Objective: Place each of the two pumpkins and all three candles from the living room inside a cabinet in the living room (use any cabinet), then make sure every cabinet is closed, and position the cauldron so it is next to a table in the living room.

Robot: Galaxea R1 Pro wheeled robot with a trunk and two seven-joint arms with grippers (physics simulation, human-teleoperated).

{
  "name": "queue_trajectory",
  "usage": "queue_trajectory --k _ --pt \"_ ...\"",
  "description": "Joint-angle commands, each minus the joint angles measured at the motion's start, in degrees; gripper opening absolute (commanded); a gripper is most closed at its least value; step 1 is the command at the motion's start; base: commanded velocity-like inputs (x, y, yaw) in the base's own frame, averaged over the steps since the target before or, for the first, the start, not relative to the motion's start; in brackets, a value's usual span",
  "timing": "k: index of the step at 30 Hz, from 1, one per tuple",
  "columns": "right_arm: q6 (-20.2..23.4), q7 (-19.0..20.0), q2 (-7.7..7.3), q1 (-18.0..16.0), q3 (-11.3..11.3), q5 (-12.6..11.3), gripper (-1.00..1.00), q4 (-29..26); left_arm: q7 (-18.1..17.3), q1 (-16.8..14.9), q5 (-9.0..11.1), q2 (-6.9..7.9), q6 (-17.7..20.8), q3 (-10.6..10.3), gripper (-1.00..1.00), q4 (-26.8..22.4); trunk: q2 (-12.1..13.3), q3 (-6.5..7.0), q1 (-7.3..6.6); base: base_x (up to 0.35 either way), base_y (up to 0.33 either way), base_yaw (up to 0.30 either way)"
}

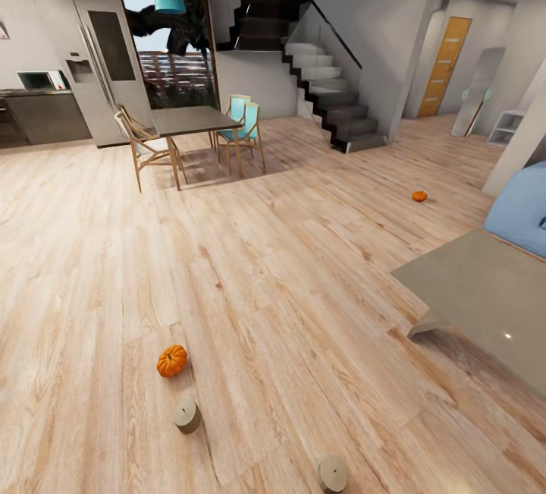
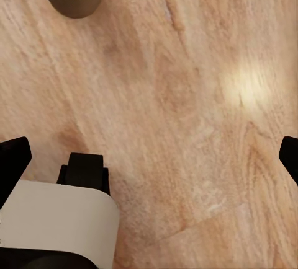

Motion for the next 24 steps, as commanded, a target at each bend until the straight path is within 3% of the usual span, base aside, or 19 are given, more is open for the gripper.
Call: queue_trajectory --k 1,4,5,6,9,12,16,17,19,21,24 --pt "0.0 0.0 0.06 0.0 0.0 0.0 1.00 0.1 0.0 0.0 0.0 -0.02 0.0 0.0 1.00 0.0 0.0 0.00 0.00 0.000 0.000 0.000" --pt "0.1 0.1 0.20 0.0 0.0 0.0 1.00 0.1 0.0 0.0 0.0 -0.63 0.1 0.0 1.00 0.0 0.0 0.00 0.00 0.000 0.000 0.000" --pt "5.8 -1.3 1.25 -0.9 0.2 0.6 1.00 -0.9 0.6 -0.9 1.4 -1.40 1.7 1.0 1.00 -4.5 0.0 0.00 0.00 0.000 0.000 0.000" --pt "10.7 -1.8 1.40 -2.2 0.1 0.7 1.00 -2.9 0.7 -2.2 1.4 -1.28 5.0 1.2 1.00 -8.9 0.0 0.00 0.00 0.000 0.000 0.000" --pt "17.1 -2.1 1.58 -3.6 0.1 0.7 1.00 -6.9 0.9 -4.7 1.5 -1.03 12.1 1.7 1.00 -14.9 0.0 0.00 0.00 0.000 0.000 0.000" --pt "23.4 -2.2 2.11 -5.5 0.1 0.6 1.00 -12.4 3.4 -7.8 1.4 -1.11 22.6 4.8 1.00 -26.0 0.0 0.00 0.00 0.000 0.000 0.000" --pt "24.7 -2.2 2.30 -8.1 0.1 0.3 1.00 -13.2 6.5 -10.1 1.4 -1.33 30.1 7.2 1.00 -34.8 0.0 0.00 0.00 0.000 0.000 0.000" --pt "25.1 -2.2 2.36 -10.1 0.1 0.2 1.00 -13.2 7.4 -12.3 1.5 -1.43 35.7 8.7 1.00 -39.6 0.0 0.00 0.00 0.000 0.000 0.000" --pt "25.3 -2.1 2.48 -11.5 0.2 0.2 1.00 -13.2 7.8 -14.4 1.6 -1.65 39.8 10.4 1.00 -43.3 0.0 0.00 0.00 0.000 0.000 0.000" --pt "25.7 -2.1 2.59 -12.2 0.2 0.2 1.00 -13.2 7.9 -16.0 1.6 -1.88 41.4 11.4 1.00 -45.5 0.0 0.00 0.00 0.000 0.000 0.000" --pt "30.2 -1.7 3.69 -13.7 0.4 0.5 1.00 -13.2 7.8 -19.8 2.8 -2.01 42.8 13.2 1.00 -49.2 0.0 0.00 0.00 0.000 0.000 0.000"
